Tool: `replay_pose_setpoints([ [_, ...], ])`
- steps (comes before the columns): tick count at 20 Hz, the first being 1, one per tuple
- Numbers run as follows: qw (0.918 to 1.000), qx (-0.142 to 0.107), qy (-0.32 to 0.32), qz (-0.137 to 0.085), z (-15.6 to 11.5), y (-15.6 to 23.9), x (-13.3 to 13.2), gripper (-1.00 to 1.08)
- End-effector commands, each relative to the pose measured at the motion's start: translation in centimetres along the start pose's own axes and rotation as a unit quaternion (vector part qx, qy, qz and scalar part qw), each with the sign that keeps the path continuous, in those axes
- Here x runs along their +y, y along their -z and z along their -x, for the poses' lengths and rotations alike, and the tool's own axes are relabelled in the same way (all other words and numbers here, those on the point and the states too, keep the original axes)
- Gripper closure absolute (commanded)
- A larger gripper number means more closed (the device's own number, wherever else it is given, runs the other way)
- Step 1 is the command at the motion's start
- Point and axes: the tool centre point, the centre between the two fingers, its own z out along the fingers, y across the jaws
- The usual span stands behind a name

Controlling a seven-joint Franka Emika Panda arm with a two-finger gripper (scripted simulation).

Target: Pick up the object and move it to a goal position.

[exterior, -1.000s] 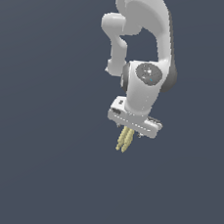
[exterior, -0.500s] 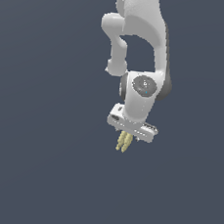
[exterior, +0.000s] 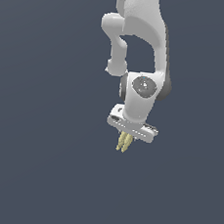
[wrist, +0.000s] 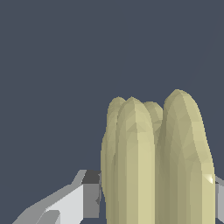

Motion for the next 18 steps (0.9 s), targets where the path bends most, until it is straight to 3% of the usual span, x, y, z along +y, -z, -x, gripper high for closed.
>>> replay_pose_setpoints([
  [1,1.0000,0.000,0.000,0.000,0.0,0.0,0.0,1.08],
  [9,1.0000,0.000,0.000,0.000,-0.8,0.9,1.2,1.08],
  [18,1.0000,0.000,0.000,0.000,-5.0,5.6,6.9,1.08],
])
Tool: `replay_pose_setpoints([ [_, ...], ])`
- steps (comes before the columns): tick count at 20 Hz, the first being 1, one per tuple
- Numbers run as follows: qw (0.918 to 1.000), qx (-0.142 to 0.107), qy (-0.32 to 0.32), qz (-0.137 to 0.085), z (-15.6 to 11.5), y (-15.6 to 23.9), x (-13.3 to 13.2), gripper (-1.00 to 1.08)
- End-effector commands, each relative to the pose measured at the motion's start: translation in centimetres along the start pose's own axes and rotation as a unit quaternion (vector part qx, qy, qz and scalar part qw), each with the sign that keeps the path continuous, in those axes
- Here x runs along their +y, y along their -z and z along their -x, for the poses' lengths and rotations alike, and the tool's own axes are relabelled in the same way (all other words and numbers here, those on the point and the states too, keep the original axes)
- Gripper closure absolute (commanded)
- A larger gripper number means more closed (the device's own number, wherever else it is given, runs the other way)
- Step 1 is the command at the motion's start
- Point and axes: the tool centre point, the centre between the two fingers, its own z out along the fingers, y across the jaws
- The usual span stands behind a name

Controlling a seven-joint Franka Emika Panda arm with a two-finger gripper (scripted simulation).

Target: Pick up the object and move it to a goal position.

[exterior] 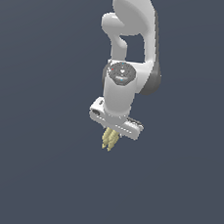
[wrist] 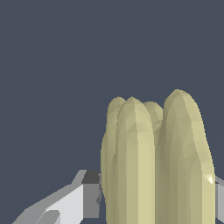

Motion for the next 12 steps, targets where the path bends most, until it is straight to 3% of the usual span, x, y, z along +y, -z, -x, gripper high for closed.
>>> replay_pose_setpoints([
  [1,1.0000,0.000,0.000,0.000,-1.4,1.6,2.0,1.08],
  [12,1.0000,0.000,0.000,0.000,-7.9,8.7,10.6,1.08],
])
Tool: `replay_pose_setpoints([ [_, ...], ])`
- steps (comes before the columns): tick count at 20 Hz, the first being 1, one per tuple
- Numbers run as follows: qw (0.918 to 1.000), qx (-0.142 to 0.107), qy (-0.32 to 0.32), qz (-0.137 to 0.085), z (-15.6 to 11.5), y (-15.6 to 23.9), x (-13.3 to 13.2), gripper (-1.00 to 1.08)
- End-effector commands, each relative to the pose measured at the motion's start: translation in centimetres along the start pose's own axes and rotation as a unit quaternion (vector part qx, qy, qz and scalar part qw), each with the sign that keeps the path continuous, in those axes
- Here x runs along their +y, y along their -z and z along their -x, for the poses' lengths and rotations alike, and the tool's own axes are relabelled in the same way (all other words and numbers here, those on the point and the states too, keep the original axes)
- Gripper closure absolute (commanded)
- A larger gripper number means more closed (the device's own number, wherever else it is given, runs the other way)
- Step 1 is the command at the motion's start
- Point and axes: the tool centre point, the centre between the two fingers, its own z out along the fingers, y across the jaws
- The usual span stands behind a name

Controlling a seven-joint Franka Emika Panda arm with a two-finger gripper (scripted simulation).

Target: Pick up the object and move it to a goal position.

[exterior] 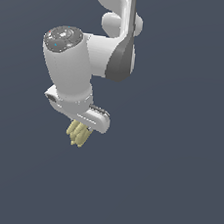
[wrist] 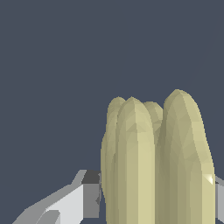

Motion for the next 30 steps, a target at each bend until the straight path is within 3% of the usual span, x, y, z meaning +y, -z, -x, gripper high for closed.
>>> replay_pose_setpoints([
  [1,1.0000,0.000,0.001,0.000,-1.4,1.5,1.8,1.08],
  [16,1.0000,0.000,0.001,0.000,-7.2,7.4,8.9,1.08],
  [30,1.0000,0.000,0.000,0.000,-9.3,9.4,11.2,1.08],
])
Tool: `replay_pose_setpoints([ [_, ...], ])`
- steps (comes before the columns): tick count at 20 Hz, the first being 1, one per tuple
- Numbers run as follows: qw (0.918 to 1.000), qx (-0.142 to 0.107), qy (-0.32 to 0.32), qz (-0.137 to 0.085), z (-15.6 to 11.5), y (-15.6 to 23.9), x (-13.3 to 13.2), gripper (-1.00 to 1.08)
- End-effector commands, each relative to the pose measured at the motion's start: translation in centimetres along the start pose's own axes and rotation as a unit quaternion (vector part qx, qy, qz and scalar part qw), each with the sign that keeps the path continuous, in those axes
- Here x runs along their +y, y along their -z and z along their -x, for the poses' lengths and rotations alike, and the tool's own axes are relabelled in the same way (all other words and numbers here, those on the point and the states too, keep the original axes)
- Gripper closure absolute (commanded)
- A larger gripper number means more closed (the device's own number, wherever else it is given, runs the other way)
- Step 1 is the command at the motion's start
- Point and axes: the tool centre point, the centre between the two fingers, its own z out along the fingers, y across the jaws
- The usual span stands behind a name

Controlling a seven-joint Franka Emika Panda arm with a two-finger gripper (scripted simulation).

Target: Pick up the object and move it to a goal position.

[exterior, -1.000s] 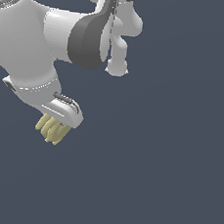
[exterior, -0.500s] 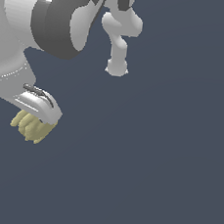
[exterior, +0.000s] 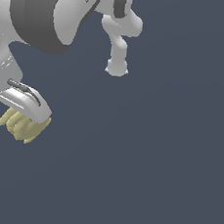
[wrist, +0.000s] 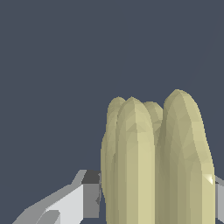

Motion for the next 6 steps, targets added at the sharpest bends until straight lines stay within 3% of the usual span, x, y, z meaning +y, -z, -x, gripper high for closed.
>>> replay_pose_setpoints([
  [1,1.0000,0.000,0.000,0.000,-0.18,0.20,0.14,1.08],
  [6,1.0000,0.000,0.000,0.000,-0.29,0.29,0.24,1.08],
])
